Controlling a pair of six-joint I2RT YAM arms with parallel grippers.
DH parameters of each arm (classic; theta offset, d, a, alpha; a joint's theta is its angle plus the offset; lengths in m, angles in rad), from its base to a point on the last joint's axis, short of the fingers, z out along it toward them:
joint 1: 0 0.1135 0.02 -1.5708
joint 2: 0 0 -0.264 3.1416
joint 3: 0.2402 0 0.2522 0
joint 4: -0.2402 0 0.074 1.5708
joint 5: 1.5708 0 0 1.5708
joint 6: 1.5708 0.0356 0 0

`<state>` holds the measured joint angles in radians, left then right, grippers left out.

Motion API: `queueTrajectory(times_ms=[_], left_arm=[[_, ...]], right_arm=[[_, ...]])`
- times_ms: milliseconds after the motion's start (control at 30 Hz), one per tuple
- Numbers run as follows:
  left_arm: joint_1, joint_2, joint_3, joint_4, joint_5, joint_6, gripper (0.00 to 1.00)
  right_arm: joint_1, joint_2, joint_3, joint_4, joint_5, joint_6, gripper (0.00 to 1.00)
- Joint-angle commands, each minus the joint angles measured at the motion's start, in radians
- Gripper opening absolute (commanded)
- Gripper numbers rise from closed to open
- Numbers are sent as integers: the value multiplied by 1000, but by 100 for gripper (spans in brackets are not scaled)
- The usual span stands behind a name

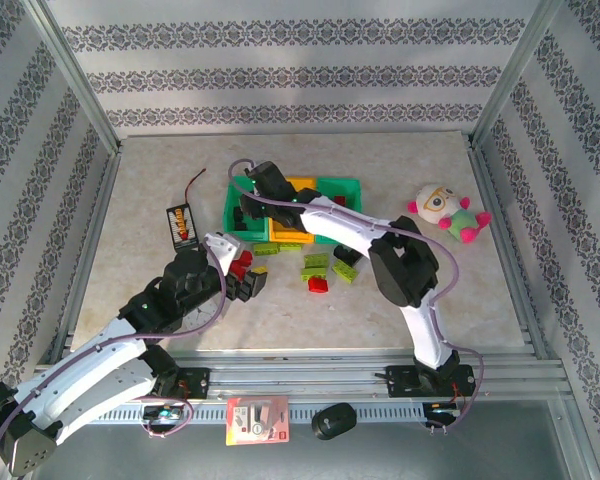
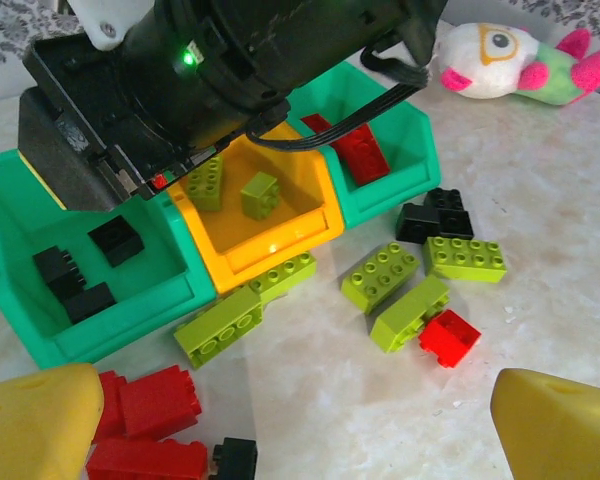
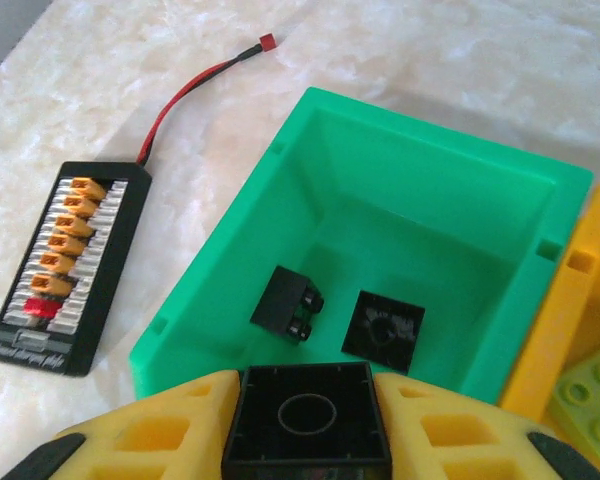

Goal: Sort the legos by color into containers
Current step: Place the lego in the container, then pick up the lego from the bottom-center of the table.

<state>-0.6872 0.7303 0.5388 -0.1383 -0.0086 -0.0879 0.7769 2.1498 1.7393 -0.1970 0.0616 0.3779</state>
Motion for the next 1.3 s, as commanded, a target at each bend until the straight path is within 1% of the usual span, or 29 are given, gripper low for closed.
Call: queueTrajectory(times_ms=[0, 33, 100, 167, 200, 267, 367, 433, 533, 667, 767, 867, 1000, 1100, 1167, 1267], left_arm=[[-11, -11, 2, -48, -63, -31, 99], [-11, -12, 2, -53, -65, -32, 99], [-11, -12, 2, -53, -51, -24, 99], [-11, -11, -3, -44, -2, 17, 99], [-11, -12, -5, -43, 23, 43, 99], [-11, -6, -4, -42, 58, 86, 99], [-11, 9, 9, -43, 98, 116, 99], [-11, 18, 16, -36, 123, 129, 99], [-11, 27, 26, -48, 126, 159, 99], [-11, 30, 47, -64, 127, 193, 99], [-11, 33, 50, -60, 140, 206, 99], [-11, 49, 43, -37, 147, 209, 99], [-11, 76, 43, -10, 176, 203, 99], [-11, 91, 47, 3, 188, 204, 99], [-11, 89, 49, 0, 190, 205, 99], [-11, 78, 45, -6, 187, 203, 99]], right_arm=[[4, 38, 70, -23, 36, -24, 36], [1, 39, 78, -25, 35, -24, 39], [1, 26, 83, -30, 29, -26, 51], [-1, -8, 71, -34, 29, -32, 64], [0, -32, 53, -33, 30, -33, 68], [1, -96, -12, -24, 46, -27, 73], [2, -217, -162, -10, 81, 6, 78], [6, -298, -260, -27, 111, 50, 79], [24, -430, -428, -61, 155, 106, 82], [66, -583, -621, -162, 216, 219, 85], [94, -669, -743, -212, 190, 334, 87], [109, -727, -841, -207, 152, 442, 87], [112, -745, -939, -172, 134, 535, 86], [111, -708, -946, -161, 119, 544, 83], [108, -674, -930, -161, 106, 543, 79], [102, -633, -920, -159, 107, 536, 70]])
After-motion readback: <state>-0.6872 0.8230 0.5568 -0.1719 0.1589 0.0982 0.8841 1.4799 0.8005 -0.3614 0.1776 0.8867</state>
